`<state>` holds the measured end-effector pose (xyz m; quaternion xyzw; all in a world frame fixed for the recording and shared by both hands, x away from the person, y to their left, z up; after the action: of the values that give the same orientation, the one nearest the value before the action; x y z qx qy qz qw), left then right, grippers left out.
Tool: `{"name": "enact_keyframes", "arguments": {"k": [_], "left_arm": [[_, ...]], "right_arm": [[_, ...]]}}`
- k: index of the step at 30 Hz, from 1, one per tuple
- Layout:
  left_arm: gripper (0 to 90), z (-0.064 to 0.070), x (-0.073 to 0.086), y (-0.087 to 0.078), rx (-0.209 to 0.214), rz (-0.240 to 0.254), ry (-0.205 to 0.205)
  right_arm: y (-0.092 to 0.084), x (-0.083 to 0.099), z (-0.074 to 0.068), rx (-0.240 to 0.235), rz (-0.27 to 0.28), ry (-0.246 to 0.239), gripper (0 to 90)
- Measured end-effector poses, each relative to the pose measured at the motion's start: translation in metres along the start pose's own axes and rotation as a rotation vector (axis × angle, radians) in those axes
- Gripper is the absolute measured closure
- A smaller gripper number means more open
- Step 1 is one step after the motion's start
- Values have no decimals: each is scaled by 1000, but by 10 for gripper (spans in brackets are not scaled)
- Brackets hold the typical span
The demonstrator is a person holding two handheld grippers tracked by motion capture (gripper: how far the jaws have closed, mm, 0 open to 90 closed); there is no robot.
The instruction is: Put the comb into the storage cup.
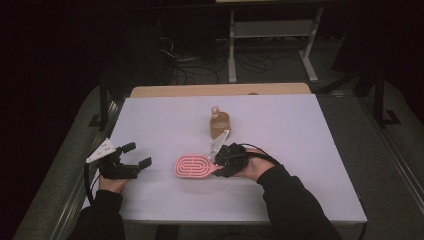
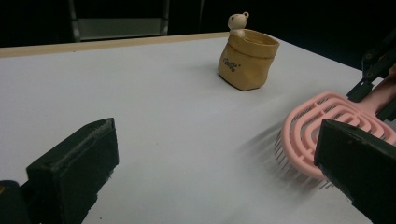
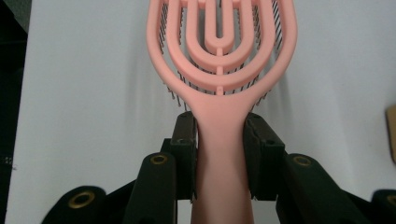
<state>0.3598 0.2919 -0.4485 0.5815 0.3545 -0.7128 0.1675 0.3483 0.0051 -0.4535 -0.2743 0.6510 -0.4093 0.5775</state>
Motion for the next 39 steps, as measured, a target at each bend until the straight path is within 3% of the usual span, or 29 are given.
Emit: {"name": "enact_keyframes", "arguments": {"k": [25,39], "left_arm": [[0,5,-2,1,14,-23,8],[0,16,-11,4,68,-21,-18]], "right_arm": [[-58,1,21,62,104,59,673],[-82,-6,29,98,156,66,674]]}}
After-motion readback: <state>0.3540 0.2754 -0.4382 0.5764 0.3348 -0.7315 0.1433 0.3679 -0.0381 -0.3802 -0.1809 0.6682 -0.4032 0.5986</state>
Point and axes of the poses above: each handheld gripper's, and its own axes: y roughly forward along the jaws, x roughly out of its underside, z roughly to its right, the point moved 7 cm from there along y, roughly forward along the jaws, and after that the axes turned 6 degrees about y, right-handed, at the moved point
